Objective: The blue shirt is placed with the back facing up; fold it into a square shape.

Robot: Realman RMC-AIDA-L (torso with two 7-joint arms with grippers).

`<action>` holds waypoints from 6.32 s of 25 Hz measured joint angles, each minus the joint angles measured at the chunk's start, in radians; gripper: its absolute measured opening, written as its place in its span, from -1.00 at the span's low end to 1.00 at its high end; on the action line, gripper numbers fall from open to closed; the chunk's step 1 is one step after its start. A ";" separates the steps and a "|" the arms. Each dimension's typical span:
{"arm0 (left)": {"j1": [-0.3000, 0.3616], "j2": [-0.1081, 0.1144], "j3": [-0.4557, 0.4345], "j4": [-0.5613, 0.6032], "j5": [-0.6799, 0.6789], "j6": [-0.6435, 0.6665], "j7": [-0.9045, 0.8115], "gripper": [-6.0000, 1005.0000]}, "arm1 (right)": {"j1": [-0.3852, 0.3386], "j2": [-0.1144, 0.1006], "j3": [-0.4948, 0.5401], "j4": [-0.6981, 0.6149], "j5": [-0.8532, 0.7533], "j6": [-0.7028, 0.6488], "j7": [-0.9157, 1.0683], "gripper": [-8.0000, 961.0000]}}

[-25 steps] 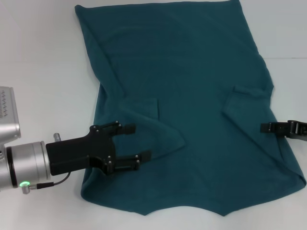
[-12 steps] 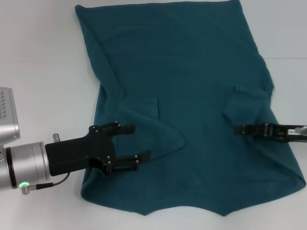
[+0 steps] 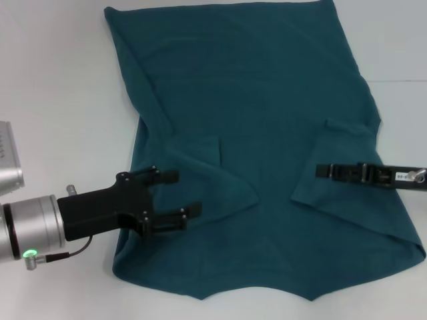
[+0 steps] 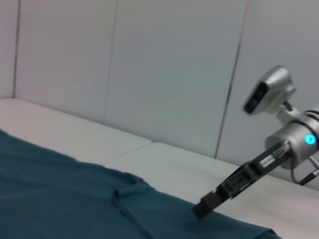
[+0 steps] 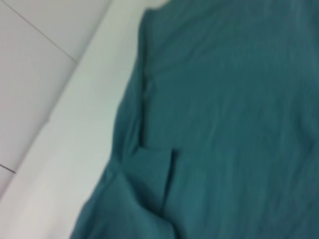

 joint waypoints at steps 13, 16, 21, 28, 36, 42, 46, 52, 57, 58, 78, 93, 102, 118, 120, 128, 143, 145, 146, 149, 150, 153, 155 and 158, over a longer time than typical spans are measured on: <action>0.066 0.000 -0.089 0.020 0.015 -0.048 -0.044 0.68 | -0.017 0.022 0.003 0.010 0.135 0.008 -0.121 0.39; 0.090 -0.002 -0.090 0.039 0.044 -0.048 -0.033 0.68 | -0.018 0.024 0.004 0.012 0.148 0.017 -0.122 0.39; 0.115 -0.004 -0.109 0.048 0.098 -0.050 0.009 0.68 | -0.012 0.025 0.016 0.031 0.151 0.031 -0.118 0.39; 0.139 -0.005 -0.157 0.047 0.132 -0.051 0.081 0.68 | -0.006 0.027 0.025 0.043 0.151 0.034 -0.115 0.39; 0.142 -0.007 -0.151 0.035 0.137 -0.048 0.106 0.68 | -0.008 0.028 0.026 0.060 0.151 0.055 -0.114 0.39; 0.137 -0.006 -0.155 0.033 0.147 -0.049 0.075 0.68 | -0.013 0.028 0.026 0.062 0.151 0.059 -0.116 0.39; 0.126 -0.005 -0.156 0.033 0.141 -0.061 0.000 0.68 | -0.013 0.027 0.026 0.062 0.151 0.059 -0.116 0.39; 0.119 -0.004 -0.157 0.041 0.132 -0.061 -0.112 0.68 | -0.017 0.024 0.025 0.062 0.151 0.057 -0.115 0.39; 0.113 -0.003 -0.152 0.053 0.131 -0.057 -0.212 0.68 | -0.019 0.024 0.026 0.063 0.151 0.058 -0.114 0.39; 0.111 -0.003 -0.151 0.052 0.132 -0.060 -0.222 0.68 | -0.019 0.024 0.026 0.064 0.151 0.058 -0.114 0.39; 0.089 -0.009 -0.087 -0.011 0.139 -0.170 -0.236 0.68 | -0.019 0.020 0.026 0.067 0.151 0.063 -0.113 0.39; 0.082 -0.009 -0.078 -0.015 0.172 -0.179 -0.203 0.51 | -0.014 0.018 0.026 0.067 0.151 0.070 -0.112 0.39; 0.080 -0.008 -0.089 -0.009 0.172 -0.183 -0.201 -0.11 | -0.013 0.016 0.027 0.073 0.151 0.078 -0.112 0.38; 0.105 -0.003 -0.120 0.030 0.176 -0.170 -0.211 -0.93 | -0.020 0.016 0.027 0.075 0.151 0.078 -0.112 0.38; 0.114 -0.002 -0.145 0.044 0.176 -0.162 -0.211 -0.93 | -0.020 0.016 0.027 0.074 0.151 0.079 -0.112 0.38; 0.154 0.003 -0.242 0.084 0.177 -0.117 -0.204 -0.93 | -0.018 0.016 0.027 0.076 0.148 0.081 -0.112 0.36; 0.191 0.002 -0.318 0.080 0.178 -0.038 -0.190 -0.93 | -0.067 -0.030 0.015 0.074 0.090 0.002 -0.078 0.29; 0.193 0.002 -0.333 0.080 0.177 -0.017 -0.190 -0.93 | -0.082 -0.048 0.016 0.069 0.066 -0.025 -0.056 0.28; 0.194 0.002 -0.339 0.080 0.177 -0.011 -0.190 -0.93 | -0.089 -0.061 0.016 0.067 0.053 -0.038 -0.043 0.28; 0.196 0.001 -0.341 0.070 0.177 -0.006 -0.193 -0.93 | -0.108 -0.094 0.017 0.065 0.013 -0.070 -0.012 0.27; 0.196 0.001 -0.341 0.064 0.177 -0.006 -0.194 -0.93 | -0.112 -0.100 0.019 0.065 0.003 -0.076 -0.007 0.26; 0.197 0.000 -0.341 0.053 0.177 -0.006 -0.195 -0.93 | -0.127 -0.117 0.024 0.064 -0.013 -0.092 0.001 0.25; 0.196 -0.001 -0.341 0.048 0.179 -0.006 -0.195 -0.93 | -0.136 -0.123 0.024 0.064 -0.014 -0.096 0.002 0.24; 0.193 0.000 -0.341 0.041 0.178 -0.006 -0.195 -0.93 | -0.148 -0.130 0.022 0.064 -0.015 -0.098 0.012 0.23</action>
